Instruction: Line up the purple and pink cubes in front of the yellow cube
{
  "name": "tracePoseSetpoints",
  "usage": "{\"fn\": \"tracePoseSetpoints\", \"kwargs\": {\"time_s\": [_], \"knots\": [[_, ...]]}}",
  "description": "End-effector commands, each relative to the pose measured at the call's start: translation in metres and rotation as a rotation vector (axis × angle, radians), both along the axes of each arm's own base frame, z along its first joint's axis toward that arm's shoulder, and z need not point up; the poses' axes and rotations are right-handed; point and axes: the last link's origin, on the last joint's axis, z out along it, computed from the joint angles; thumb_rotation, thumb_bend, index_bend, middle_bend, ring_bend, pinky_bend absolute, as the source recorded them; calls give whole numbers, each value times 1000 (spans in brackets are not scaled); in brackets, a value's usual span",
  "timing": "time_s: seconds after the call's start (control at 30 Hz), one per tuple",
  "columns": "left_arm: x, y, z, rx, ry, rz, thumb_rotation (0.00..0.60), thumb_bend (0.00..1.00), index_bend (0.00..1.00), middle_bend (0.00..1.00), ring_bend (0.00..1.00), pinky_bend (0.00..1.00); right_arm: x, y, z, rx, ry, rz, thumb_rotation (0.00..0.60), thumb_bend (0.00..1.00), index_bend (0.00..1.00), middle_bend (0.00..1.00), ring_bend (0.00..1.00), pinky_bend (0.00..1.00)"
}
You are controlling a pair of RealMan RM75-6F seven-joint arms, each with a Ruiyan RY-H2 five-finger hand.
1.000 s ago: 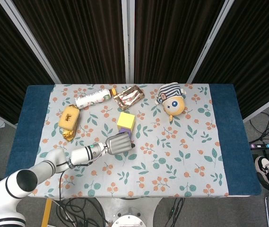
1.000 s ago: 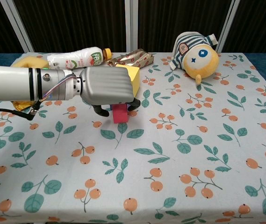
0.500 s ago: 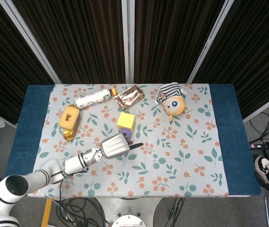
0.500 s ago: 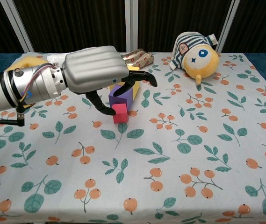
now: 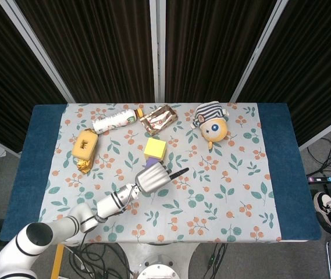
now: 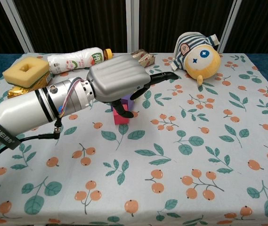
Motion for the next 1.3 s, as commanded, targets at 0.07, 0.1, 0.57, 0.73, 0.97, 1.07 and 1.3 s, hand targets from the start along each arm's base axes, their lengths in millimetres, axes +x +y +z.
{"fn": "tracePoseSetpoints", "kwargs": {"time_s": [0.07, 0.1, 0.57, 0.73, 0.97, 1.07, 1.3], "knots": [[-2, -1, -3, 17, 14, 3, 600, 0, 89, 768, 786, 727, 0, 0, 1, -2, 0, 0, 600, 139, 0, 50, 1, 130], [-3, -3, -4, 12, 13, 3, 600, 0, 89, 768, 786, 728, 0, 0, 0, -1, -1, 0, 600, 139, 0, 50, 2, 130], [-16, -4, -10, 61, 120, -42, 600, 0, 88, 768, 787, 728, -1, 1, 1, -3, -4, 1, 600, 139, 0, 50, 2, 131], [-23, -1, -9, 83, 142, -48, 600, 0, 88, 768, 786, 728, 0, 2, 1, -3, -2, 5, 600, 139, 0, 49, 3, 133], [-30, 2, -5, 103, 149, -49, 600, 0, 88, 768, 787, 728, 1, 1, 0, -2, 0, 9, 600, 139, 0, 50, 3, 134], [-32, 4, -4, 108, 154, -49, 600, 0, 88, 768, 786, 728, 2, 2, 0, -2, 0, 7, 600, 138, 0, 50, 3, 135], [-35, 6, -4, 124, 175, -65, 600, 0, 89, 768, 785, 728, 2, 2, 0, -4, 3, 6, 600, 139, 0, 50, 3, 135]]}}
